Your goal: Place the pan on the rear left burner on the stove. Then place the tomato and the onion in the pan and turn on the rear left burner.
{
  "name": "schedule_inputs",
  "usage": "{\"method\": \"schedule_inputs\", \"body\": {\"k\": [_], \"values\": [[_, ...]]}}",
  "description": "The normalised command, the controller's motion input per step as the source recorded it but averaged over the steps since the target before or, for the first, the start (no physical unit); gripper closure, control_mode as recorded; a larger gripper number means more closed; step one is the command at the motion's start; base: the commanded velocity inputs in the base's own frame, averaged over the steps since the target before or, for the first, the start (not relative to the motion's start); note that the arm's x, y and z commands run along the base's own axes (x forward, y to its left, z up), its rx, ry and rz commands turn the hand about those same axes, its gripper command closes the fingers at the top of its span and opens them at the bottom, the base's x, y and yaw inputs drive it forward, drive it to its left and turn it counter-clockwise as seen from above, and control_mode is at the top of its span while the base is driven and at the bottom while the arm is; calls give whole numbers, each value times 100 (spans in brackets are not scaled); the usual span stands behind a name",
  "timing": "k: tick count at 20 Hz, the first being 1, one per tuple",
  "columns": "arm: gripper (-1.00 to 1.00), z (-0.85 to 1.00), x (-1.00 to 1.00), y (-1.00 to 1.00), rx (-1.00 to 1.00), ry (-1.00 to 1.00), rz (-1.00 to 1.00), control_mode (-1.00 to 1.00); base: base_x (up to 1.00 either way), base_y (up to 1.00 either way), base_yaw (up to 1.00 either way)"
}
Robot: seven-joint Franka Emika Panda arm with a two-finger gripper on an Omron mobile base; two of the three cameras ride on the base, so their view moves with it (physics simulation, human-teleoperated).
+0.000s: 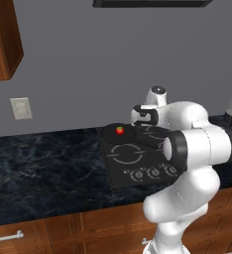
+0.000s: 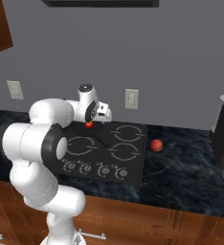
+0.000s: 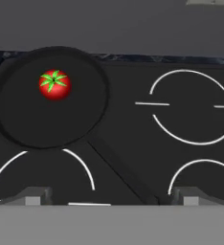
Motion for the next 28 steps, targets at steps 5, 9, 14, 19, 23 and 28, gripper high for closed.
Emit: {"method": "schedule_inputs", "body": {"k": [5,9,14,19,23,28], "values": [[-100,-2,0,-64,0,4,1,-100,0,0,0],[-100,0,0,-64,0,3,4,-100,0,0,0],[-100,0,-3,-59,0,3,1,-100,0,0,0],[-100,0,-33,-29,-2,1,0,-100,0,0,0],[-100,0,-50,-22,-5,2,1,-100,0,0,0],[-100,0,-38,-27,-5,4,1,-100,0,0,0]]}}
